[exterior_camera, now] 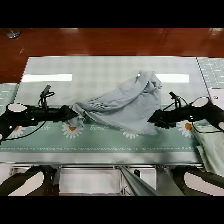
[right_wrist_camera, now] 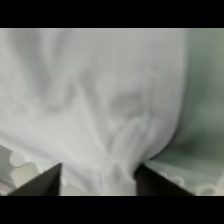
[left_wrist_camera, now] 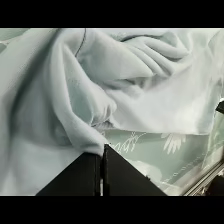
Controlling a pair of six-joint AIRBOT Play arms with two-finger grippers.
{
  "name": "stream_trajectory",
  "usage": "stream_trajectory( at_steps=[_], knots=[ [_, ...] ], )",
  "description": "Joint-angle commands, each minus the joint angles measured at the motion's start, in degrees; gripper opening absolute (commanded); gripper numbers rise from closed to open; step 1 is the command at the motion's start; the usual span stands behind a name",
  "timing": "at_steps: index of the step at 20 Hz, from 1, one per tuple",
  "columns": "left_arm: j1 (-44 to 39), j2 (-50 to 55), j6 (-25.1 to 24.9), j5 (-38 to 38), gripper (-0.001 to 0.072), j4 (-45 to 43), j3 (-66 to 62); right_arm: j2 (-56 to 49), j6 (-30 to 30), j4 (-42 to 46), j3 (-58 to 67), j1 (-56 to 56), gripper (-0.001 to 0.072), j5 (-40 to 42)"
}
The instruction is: Fold the shirts.
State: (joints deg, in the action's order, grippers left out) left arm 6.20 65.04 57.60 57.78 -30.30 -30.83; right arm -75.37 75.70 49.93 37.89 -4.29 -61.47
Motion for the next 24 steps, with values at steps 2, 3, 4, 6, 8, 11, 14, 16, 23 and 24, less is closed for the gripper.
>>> stream_trajectory(
  at_steps=[2,3,4,6,8,11,14,16,23,24],
  knots=[
    [-0.04,0.0,0.28,2.38,0.0021,2.93,-3.5,-4.57,-0.63,-1.79,11.34,6.62,0.0024,-0.44],
    [-0.02,-0.02,0.28,3.21,0.0021,2.93,-6.38,-4.96,-0.76,-1.79,15.63,6.64,0.0026,-1.42],
    [0.22,-0.13,0.39,4.33,0.0021,2.95,-10.54,-5.05,-0.72,-1.53,20.41,6.23,0.0025,-3.08],
    [0.7,-0.79,2.8,5.84,0.0021,2.95,-21.27,-4.79,0.24,-1.44,34.1,4.76,0.0025,-7.63],
    [1.22,-1.7,4.11,5.9,0.0021,2.91,-34.47,-4.04,1.27,-1.4,49.83,3.54,0.0025,-10.05],
    [2.32,-2.97,4.7,5.9,0.002,2.6,-55.17,-2.27,3.34,3.21,75.76,2.99,0.0025,-11.87],
    [4.04,-5.44,8.52,5.95,0.002,-6.03,-71.45,4.28,3.48,7.58,87.6,2.97,0.0025,-10.69],
    [5.31,-8.98,11.17,5.95,0.002,-15.63,-78.29,11.65,2.8,12.0,87.56,2.97,0.0025,-10.34],
    [6.75,-25.83,13.2,6.45,0.002,-36.37,-81.29,27.45,2.19,20.26,87.56,2.97,0.0025,-13.7],
    [6.75,-27.32,13.2,6.91,0.002,-37.16,-81.29,28.52,2.69,20.92,87.56,2.97,0.0026,-15.06]
  ],
)
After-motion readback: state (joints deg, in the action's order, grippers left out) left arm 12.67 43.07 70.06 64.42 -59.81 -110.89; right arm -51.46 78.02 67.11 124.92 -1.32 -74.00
